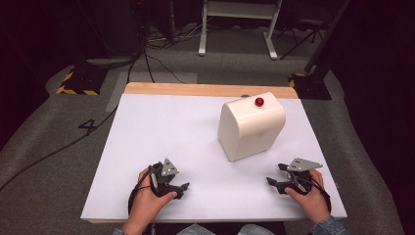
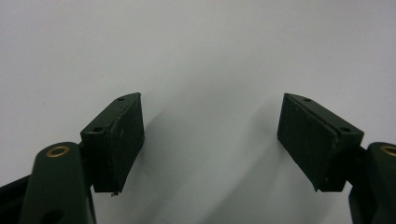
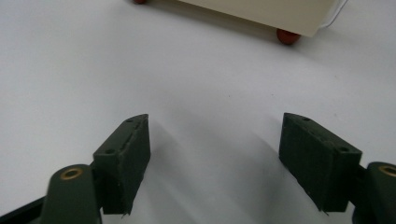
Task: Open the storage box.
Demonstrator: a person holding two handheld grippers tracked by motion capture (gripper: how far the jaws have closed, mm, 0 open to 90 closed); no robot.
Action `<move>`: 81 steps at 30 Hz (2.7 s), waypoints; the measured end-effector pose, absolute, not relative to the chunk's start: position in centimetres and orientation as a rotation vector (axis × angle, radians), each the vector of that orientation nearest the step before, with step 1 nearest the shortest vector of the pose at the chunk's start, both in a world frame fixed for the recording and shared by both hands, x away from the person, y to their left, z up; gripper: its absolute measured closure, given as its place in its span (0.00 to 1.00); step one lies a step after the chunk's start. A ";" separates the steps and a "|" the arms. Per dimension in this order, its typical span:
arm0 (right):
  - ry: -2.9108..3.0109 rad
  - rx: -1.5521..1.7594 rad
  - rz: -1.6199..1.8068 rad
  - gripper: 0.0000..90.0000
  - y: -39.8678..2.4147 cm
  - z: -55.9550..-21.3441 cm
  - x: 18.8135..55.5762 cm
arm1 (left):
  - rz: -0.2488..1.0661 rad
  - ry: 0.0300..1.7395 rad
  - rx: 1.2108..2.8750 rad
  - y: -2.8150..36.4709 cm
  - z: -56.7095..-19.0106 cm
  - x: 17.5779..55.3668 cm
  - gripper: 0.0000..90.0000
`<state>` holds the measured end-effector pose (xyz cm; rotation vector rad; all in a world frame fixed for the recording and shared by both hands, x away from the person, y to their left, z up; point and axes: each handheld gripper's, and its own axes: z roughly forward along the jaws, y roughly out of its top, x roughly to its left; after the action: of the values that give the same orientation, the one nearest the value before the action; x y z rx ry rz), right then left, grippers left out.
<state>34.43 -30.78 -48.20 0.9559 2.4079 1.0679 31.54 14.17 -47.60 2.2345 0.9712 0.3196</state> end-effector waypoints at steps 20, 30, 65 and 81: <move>2.351 0.854 1.261 0.45 -31.5 -41.9 34.3 | 0.352 0.834 2.179 9.2 -40.6 31.1 0.34; 2.286 0.840 1.300 0.42 -32.0 -38.0 37.3 | 0.377 0.814 2.127 4.5 -38.9 33.7 0.35; 2.268 0.736 1.320 0.39 -29.3 -33.5 37.9 | 0.509 0.901 2.078 2.4 -39.0 36.6 0.37; 2.412 0.549 1.442 0.39 -23.1 -33.4 33.4 | 0.577 0.991 2.074 5.5 -38.8 36.5 0.36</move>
<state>33.37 -23.12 -33.43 0.5488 2.4116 1.4416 36.46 5.50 -38.78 2.0738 0.9908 0.5771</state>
